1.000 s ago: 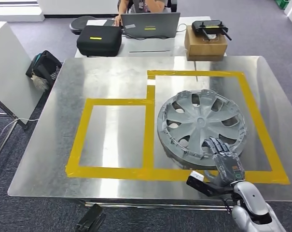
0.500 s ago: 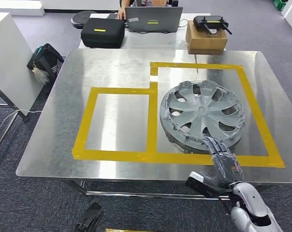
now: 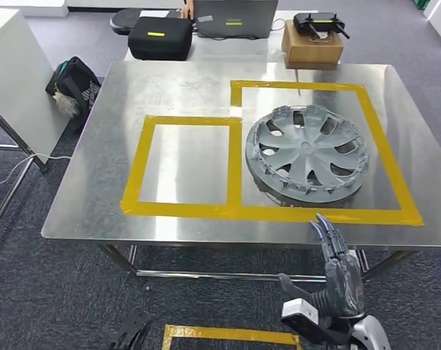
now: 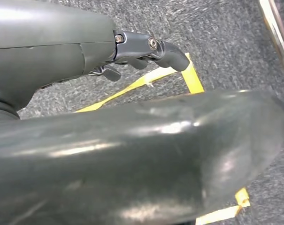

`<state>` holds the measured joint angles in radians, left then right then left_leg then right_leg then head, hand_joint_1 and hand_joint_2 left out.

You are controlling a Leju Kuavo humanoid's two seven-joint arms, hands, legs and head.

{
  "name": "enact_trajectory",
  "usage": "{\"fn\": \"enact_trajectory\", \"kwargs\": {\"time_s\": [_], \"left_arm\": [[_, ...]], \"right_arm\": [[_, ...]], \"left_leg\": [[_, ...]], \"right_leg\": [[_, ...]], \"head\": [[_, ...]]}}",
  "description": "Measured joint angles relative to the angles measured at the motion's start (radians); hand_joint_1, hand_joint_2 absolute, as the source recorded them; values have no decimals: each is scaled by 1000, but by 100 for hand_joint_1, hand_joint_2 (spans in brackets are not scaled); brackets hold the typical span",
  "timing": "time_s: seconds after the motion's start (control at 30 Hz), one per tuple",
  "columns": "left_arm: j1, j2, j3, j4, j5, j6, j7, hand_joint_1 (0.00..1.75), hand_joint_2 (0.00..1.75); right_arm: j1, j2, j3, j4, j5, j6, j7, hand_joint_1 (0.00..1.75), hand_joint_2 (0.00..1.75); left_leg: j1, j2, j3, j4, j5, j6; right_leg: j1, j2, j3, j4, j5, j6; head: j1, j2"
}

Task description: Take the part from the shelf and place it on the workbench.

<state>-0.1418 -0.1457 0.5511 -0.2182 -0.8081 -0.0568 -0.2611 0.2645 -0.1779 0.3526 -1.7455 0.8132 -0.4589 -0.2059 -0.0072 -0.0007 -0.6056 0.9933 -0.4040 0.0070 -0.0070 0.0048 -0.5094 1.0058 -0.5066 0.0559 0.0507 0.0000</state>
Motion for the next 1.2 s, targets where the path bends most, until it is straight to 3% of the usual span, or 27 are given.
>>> {"fn": "enact_trajectory", "kwargs": {"time_s": [0.07,0.1,0.17,0.23,0.27,0.3,0.33,0.4,0.47,0.5,0.57,0.6,0.67,0.73,0.77,0.8,0.83,0.87,0.9,0.93,0.97,1.0,1.03,1.1,1.13,1.2], "left_arm": [[4,1,4,0,1,1,-3,0,0],[6,2,6,0,1,2,-4,0,0],[8,3,8,0,1,3,-5,0,0],[8,3,10,0,2,5,-6,0,0],[9,4,12,0,3,6,-6,0,0],[10,4,13,0,4,7,-6,0,0],[10,4,15,0,4,8,-6,0,0],[10,4,16,0,4,10,-7,0,0],[7,4,17,0,5,10,-8,0,0],[7,4,17,0,6,10,-9,0,0],[9,4,18,0,7,11,-9,0,0],[11,4,20,0,7,11,-9,0,0],[13,4,23,0,7,11,-9,0,0],[14,4,24,0,8,11,-9,0,0],[14,4,24,0,9,11,-9,0,0],[15,4,25,0,9,11,-9,0,0],[16,5,25,0,10,12,-10,0,0],[17,4,26,0,12,13,-12,0,0],[17,4,28,0,14,14,-15,0,0],[19,4,30,0,18,15,-19,0,0],[20,3,33,0,22,17,-23,0,0],[22,3,36,0,26,18,-26,0,0],[25,4,40,0,30,21,-29,0,0],[33,5,50,0,39,27,-34,0,0],[39,5,56,0,43,31,-37,0,0],[51,6,69,0,49,39,-46,0,0]], "right_arm": [[30,10,10,-25,-6,-25,-5,0,0],[38,13,14,-33,-10,-30,-8,0,0],[50,21,20,-46,-21,-43,-17,0,0],[64,27,24,-58,-34,-68,-30,0,0],[74,30,26,-63,-35,-81,-35,0,0],[84,33,31,-69,-33,-97,-40,0,0],[94,36,36,-74,-30,-111,-44,0,0],[110,41,45,-86,-25,-134,-49,0,0],[119,44,51,-97,-23,-142,-50,0,0],[123,45,53,-102,-22,-144,-51,0,0],[129,46,57,-106,-22,-146,-51,0,0],[133,47,59,-107,-22,-147,-51,0,0],[140,48,62,-109,-22,-147,-51,0,0],[141,48,64,-111,-22,-149,-51,0,0],[142,48,64,-112,-22,-152,-51,0,0],[144,48,65,-112,-22,-158,-51,0,0],[148,48,67,-112,-26,-168,-51,0,0],[152,48,68,-111,-34,-181,-51,0,0],[157,49,69,-111,-44,-196,-52,0,0],[162,52,68,-110,-51,-209,-56,0,0],[167,58,64,-107,-54,-218,-62,0,0],[175,67,57,-102,-54,-223,-72,0,0],[185,84,40,-90,-54,-225,-94,0,0],[203,136,-20,-45,-77,-223,-164,0,0],[202,174,-67,-8,-113,-213,-202,0,0],[161,250,-199,120,-261,-144,-278,0,0]], "left_leg": [[1,0,-3,1,5,-13],[2,0,-9,12,-13,-20],[6,-1,-35,82,-94,-31],[9,0,-67,207,-182,-39],[11,0,-72,255,-198,-42],[12,0,-64,277,-191,-44],[14,0,-40,261,-164,-45],[18,-1,53,150,-116,-46],[18,-3,147,13,-118,-38],[16,-4,171,-26,-126,-31],[13,-4,165,-38,-122,-10],[12,-2,156,-36,-113,0],[12,1,133,-36,-90,16],[8,2,104,-35,-66,23],[6,2,87,-34,-53,24],[3,3,71,-33,-41,25],[0,3,54,-31,-29,25],[-2,3,40,-30,-18,24],[-4,2,28,-29,-8,22],[-6,1,20,-28,2,20],[-8,1,14,-27,10,16],[-8,2,11,-26,19,11],[-7,2,9,-27,27,5],[-3,2,2,-23,30,-8],[-1,1,-7,-7,6,-15],[2,0,-34,79,-90,-26]], "right_leg": [[1,-1,-6,-11,11,-14],[-1,-2,-12,-13,20,-22],[-5,-4,-30,-16,42,-35],[-5,-4,-56,-15,65,-39],[-5,-5,-70,-15,75,-38],[-6,-6,-84,-15,86,-35],[-6,-7,-97,-14,96,-32],[-7,-6,-119,-13,116,-23],[-5,-6,-133,-8,135,-11],[-4,-6,-136,-8,145,-6],[-8,-6,-139,-13,162,6],[-10,-6,-145,-7,150,11],[-12,-6,-168,58,72,18],[-11,-6,-201,192,-30,22],[-10,-6,-209,253,-55,22],[-10,-6,-204,289,-55,20],[-8,-6,-179,286,-35,17],[-5,-6,-137,247,-7,11],[-2,-6,-78,178,12,3],[2,-6,-13,92,13,-4],[5,-7,37,20,2,-9],[8,-7,66,-28,-10,-12],[11,-8,76,-52,-16,-15],[11,-10,58,-56,0,-27],[9,-13,47,-58,13,-36],[6,-17,17,-60,41,-46]], "head": [[1,0],[-2,0],[-9,0],[-14,0],[-14,0],[-14,0],[-14,0],[-14,0],[-14,0],[-14,0],[-13,0],[-13,0],[-10,0],[-7,0],[-6,0],[-6,0],[-6,0],[-6,0],[-6,0],[-6,0],[-7,0],[-7,0],[-7,0],[-7,0],[-9,0],[-16,0]]}}
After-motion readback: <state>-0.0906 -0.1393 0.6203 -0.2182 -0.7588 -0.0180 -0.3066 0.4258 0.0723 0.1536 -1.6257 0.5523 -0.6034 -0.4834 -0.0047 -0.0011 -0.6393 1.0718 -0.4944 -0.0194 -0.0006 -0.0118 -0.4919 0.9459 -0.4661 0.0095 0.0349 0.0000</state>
